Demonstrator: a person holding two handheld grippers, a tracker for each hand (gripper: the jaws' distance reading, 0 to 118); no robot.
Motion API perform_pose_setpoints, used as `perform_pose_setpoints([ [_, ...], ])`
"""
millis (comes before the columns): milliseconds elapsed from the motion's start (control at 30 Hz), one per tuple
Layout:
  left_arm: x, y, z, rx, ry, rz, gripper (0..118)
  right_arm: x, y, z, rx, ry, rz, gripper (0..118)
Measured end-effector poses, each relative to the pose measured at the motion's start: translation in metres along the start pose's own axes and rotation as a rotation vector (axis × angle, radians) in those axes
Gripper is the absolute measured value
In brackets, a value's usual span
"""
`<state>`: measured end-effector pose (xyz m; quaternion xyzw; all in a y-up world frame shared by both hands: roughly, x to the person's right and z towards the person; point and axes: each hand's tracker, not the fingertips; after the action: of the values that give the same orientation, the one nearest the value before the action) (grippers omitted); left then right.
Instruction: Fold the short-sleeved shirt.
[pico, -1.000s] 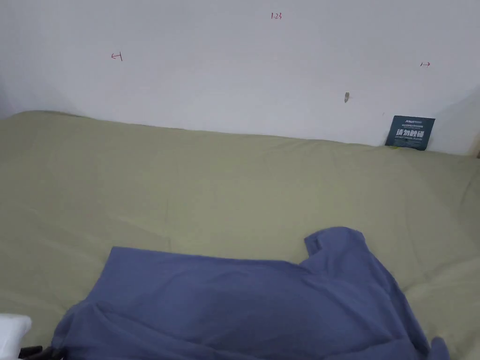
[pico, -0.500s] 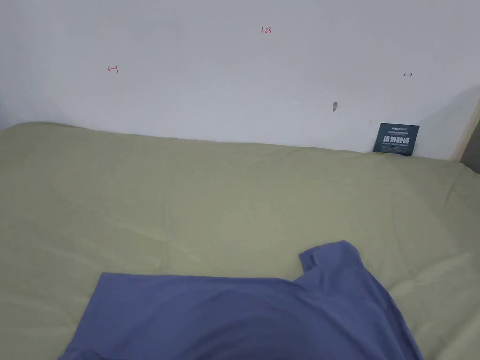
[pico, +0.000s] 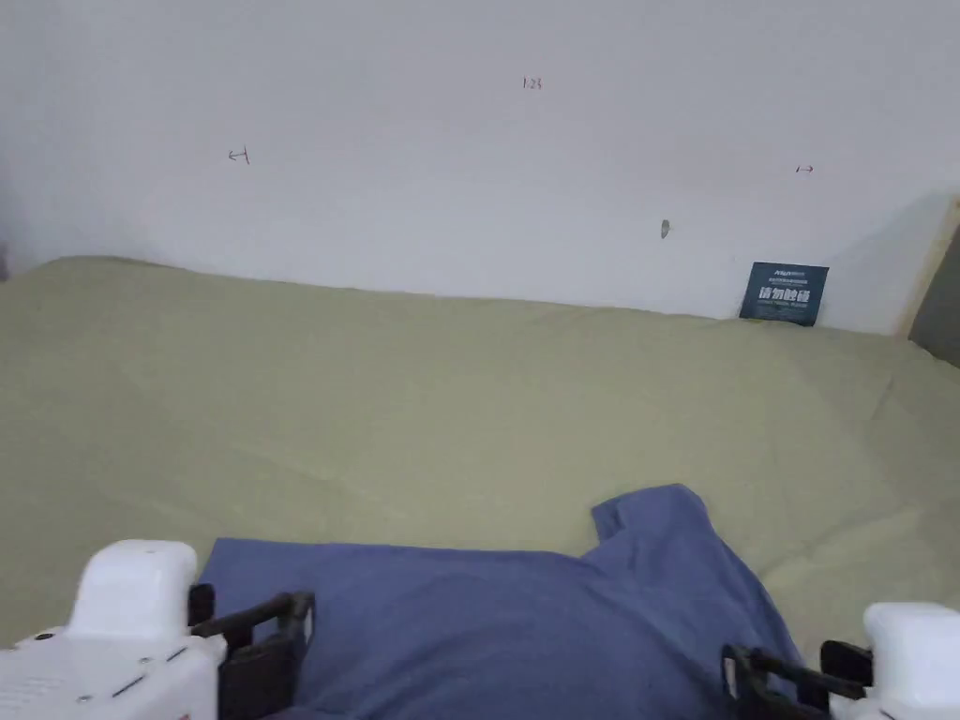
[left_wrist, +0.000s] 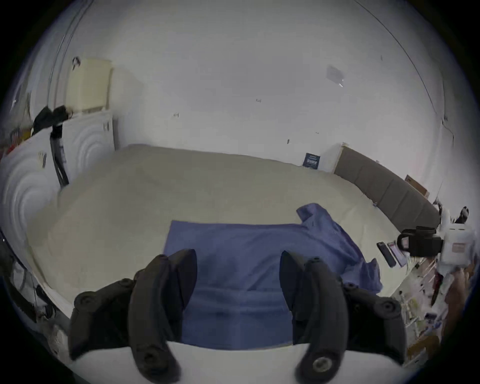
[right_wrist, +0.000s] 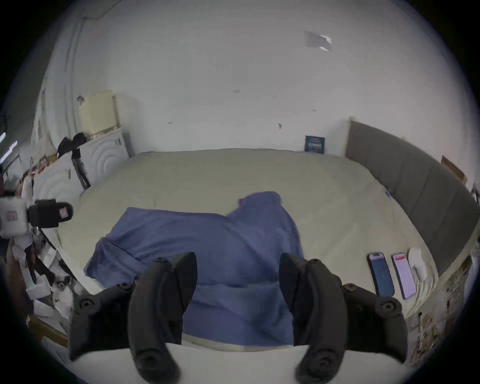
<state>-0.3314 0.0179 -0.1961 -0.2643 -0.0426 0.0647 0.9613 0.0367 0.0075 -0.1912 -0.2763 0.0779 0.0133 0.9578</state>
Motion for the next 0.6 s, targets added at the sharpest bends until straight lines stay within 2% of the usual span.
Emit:
perform_pose_setpoints([
  [33, 0.01, -0.005, -0.009, 0.005, -0.002, 0.0, 60, -0.014, -0.001, -0.005, 0.004, -0.002, -0.001, 70],
  [67, 0.023, -0.008, -0.013, 0.013, -0.016, -0.006, 45, -0.025, -0.006, -0.009, 0.02, 0.001, -0.002, 62],
  [100, 0.034, -0.011, -0.017, 0.013, -0.015, -0.008, 9, -0.035, -0.009, -0.011, 0.047, 0.009, -0.011, 24],
  [133, 0.047, -0.018, -0.019, 0.043, 0.03, -0.006, 0, -0.045, -0.014, -0.015, 0.085, 0.013, -0.006, 2],
  [200, 0.068, -0.036, -0.015, 0.118, 0.171, -0.026, 0, -0.062, -0.025, -0.02, 0.111, -0.082, 0.038, 2],
  [233, 0.073, -0.044, -0.014, 0.145, 0.173, -0.01, 0, -0.066, -0.029, -0.025, 0.086, -0.061, 0.061, 2],
  [300, 0.078, -0.052, -0.022, 0.079, 0.085, 0.005, 0, -0.071, -0.034, -0.033, 0.017, -0.015, 0.048, 2],
  [367, 0.081, -0.057, -0.035, 0.009, 0.088, -0.022, 0, -0.074, -0.039, -0.041, 0.0, -0.021, 0.037, 2],
  [600, 0.044, -0.029, -0.064, -0.003, 0.083, 0.022, 0, -0.06, -0.033, -0.052, -0.021, -0.013, 0.026, 2],
])
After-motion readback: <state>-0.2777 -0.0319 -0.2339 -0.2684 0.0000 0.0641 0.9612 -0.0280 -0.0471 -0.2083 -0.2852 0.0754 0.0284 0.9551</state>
